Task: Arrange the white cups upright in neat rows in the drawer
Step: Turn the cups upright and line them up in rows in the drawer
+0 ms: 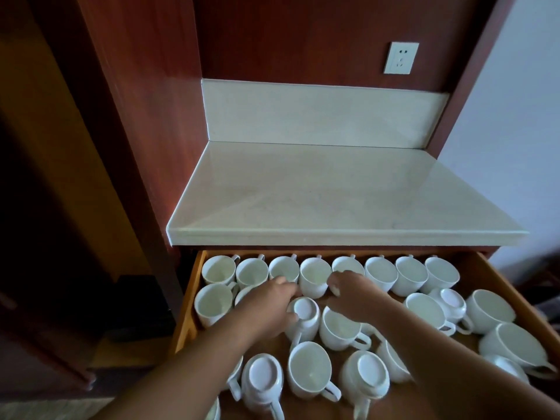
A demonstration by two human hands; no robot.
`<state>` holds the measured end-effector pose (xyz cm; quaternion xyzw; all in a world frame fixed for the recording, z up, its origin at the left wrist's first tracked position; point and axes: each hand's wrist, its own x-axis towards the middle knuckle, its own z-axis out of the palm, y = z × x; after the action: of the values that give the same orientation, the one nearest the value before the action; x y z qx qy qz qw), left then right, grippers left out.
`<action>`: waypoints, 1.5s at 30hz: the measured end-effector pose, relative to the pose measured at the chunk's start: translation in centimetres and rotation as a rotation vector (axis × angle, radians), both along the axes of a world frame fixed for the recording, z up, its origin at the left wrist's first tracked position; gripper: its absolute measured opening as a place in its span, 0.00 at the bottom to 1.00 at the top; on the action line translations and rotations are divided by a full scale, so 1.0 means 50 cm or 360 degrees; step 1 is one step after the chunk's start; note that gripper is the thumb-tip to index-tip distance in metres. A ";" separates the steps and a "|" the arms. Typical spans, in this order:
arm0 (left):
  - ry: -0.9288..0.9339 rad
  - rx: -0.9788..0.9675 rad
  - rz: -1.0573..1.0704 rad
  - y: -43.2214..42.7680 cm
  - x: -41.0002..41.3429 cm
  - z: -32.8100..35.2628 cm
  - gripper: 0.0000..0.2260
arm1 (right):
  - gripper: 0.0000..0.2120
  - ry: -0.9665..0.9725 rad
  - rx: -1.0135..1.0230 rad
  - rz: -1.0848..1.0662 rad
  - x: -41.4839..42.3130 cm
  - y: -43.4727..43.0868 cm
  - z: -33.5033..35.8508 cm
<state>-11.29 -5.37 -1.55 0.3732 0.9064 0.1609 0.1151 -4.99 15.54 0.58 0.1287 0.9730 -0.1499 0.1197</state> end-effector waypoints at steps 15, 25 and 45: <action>-0.0048 -0.0392 0.0165 0.132 0.029 -0.063 0.30 | 0.31 -0.0053 0.0322 0.0544 0.059 0.036 -0.044; -0.0053 -0.0200 0.0396 0.093 0.033 0.077 0.21 | 0.31 -0.0077 0.0293 0.0545 0.050 0.033 -0.041; -0.1841 0.2230 0.0772 -0.010 0.007 0.119 0.32 | 0.17 0.0277 -0.1716 -0.0579 -0.040 0.008 0.120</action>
<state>-10.95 -5.89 4.37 0.0204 0.4582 0.8497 0.2601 -6.99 15.91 6.56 0.2020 0.7274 -0.6530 0.0601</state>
